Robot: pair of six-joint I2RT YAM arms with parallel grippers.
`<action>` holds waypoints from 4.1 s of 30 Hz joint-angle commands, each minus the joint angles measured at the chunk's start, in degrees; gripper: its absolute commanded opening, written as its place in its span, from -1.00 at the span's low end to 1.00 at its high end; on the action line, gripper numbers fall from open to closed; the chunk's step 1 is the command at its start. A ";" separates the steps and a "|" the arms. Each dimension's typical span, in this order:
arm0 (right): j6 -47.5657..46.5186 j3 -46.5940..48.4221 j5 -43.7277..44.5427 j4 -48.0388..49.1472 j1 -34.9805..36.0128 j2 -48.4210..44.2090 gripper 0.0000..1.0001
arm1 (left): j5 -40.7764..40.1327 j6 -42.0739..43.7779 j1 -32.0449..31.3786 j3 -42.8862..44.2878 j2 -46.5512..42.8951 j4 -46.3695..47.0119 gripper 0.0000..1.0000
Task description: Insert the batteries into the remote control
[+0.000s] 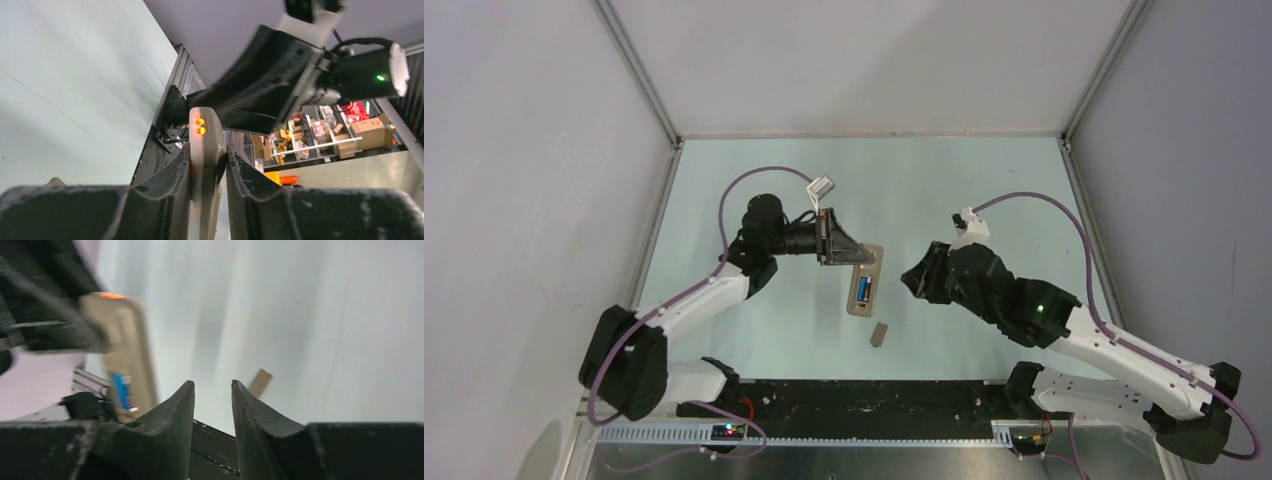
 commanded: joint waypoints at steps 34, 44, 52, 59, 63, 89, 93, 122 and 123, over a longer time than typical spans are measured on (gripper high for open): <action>8.42 4.96 -23.43 1.56 -3.20 46.40 0.12 | -25.39 17.29 5.90 -6.08 -25.54 -29.56 -1.00; 8.61 10.19 -19.88 -4.19 -0.31 51.40 0.13 | -25.10 16.44 15.23 -8.13 -28.49 -32.62 -1.00; 8.68 12.76 -15.13 -8.76 1.66 55.98 -0.12 | -22.45 16.16 17.86 -9.88 -28.98 -32.94 -1.00; 3.64 13.66 -10.76 -11.89 4.69 58.60 -0.65 | -20.58 15.85 18.92 -11.15 -29.53 -32.98 -1.00; 1.62 13.78 -7.26 -14.50 5.17 58.98 -0.64 | -19.81 15.59 18.97 -11.56 -29.59 -32.99 -1.00; -5.84 10.00 -8.33 -11.54 4.58 52.44 0.11 | -18.64 15.26 19.05 -11.89 -27.33 -32.95 -1.00; -5.70 6.62 -9.95 -10.19 4.39 51.23 0.10 | -18.36 15.73 19.04 -12.08 -26.34 -32.95 -1.00; -16.66 3.65 0.14 7.48 14.52 23.99 -0.60 | -15.56 16.41 18.89 -11.95 -26.59 -29.15 -1.00; -17.54 3.65 0.13 10.00 15.37 22.62 -0.60 | -15.57 16.47 18.84 -11.67 -27.02 -28.66 -1.00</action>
